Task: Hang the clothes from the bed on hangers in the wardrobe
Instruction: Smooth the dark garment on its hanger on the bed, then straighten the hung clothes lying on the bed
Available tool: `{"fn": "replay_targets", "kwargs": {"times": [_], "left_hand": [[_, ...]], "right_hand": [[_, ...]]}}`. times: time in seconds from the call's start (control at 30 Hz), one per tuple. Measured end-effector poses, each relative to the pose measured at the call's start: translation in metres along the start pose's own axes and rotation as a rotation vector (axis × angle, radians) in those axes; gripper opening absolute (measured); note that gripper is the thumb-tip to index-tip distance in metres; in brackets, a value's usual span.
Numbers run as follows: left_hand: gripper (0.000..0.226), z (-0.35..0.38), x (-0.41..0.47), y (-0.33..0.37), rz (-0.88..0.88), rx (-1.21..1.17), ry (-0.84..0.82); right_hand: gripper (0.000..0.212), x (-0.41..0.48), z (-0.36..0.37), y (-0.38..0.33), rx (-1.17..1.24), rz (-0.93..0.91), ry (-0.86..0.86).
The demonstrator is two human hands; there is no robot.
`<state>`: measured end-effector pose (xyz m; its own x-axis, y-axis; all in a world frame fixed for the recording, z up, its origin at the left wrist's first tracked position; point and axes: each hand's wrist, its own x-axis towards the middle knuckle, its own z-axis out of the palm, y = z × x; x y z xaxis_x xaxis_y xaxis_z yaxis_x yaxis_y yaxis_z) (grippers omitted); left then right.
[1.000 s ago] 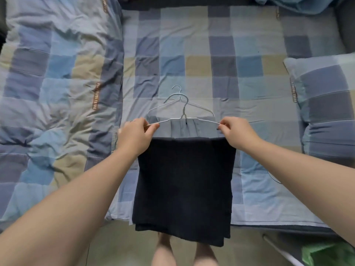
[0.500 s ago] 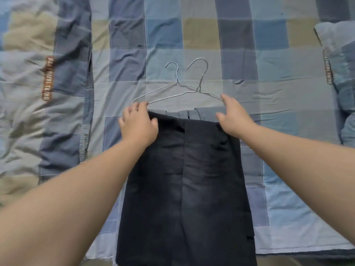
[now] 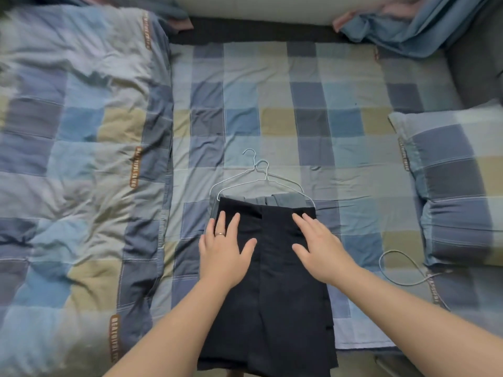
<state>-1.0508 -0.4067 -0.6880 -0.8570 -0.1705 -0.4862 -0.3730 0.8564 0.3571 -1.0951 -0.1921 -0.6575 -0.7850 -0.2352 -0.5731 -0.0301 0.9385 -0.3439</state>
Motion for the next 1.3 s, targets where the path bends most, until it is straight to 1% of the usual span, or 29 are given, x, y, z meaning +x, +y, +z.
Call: {"fn": "replay_targets", "kwargs": {"times": [0.07,0.17,0.27,0.4,0.5,0.6,0.73,0.9,1.1,1.3], "left_hand": [[0.072,-0.032,-0.027,0.011,-0.009,-0.018,0.002],[0.071,-0.074,-0.069,0.025,0.05,-0.015,0.049],[0.071,-0.105,-0.107,0.031,0.115,0.007,0.097],[0.072,-0.125,-0.15,0.027,0.144,0.0,0.164],[0.072,-0.129,-0.173,0.025,0.111,-0.011,0.224],[0.072,-0.126,-0.194,0.024,0.051,-0.043,0.273],[0.073,-0.114,-0.223,0.023,-0.072,-0.076,0.342],[0.073,-0.089,-0.274,0.018,-0.292,-0.16,0.42],[0.072,-0.06,-0.359,-0.007,-0.577,-0.226,0.489],[0.074,-0.024,-0.463,-0.039,-0.866,-0.333,0.669]], "right_hand": [[0.066,-0.034,-0.018,-0.024,-0.009,0.019,0.02],[0.066,-0.077,-0.037,-0.057,0.016,0.027,0.086],[0.066,-0.111,-0.052,-0.08,-0.001,-0.025,0.153],[0.064,-0.149,-0.068,-0.096,-0.041,-0.14,0.251],[0.064,-0.166,-0.074,-0.1,-0.088,-0.232,0.302],[0.064,-0.176,-0.077,-0.101,-0.138,-0.315,0.298],[0.064,-0.184,-0.074,-0.1,-0.183,-0.473,0.25],[0.066,-0.194,-0.053,-0.104,-0.265,-0.675,0.118],[0.064,-0.228,-0.012,-0.141,-0.358,-0.941,-0.045],[0.064,-0.294,0.041,-0.191,-0.476,-1.244,-0.159]]}}
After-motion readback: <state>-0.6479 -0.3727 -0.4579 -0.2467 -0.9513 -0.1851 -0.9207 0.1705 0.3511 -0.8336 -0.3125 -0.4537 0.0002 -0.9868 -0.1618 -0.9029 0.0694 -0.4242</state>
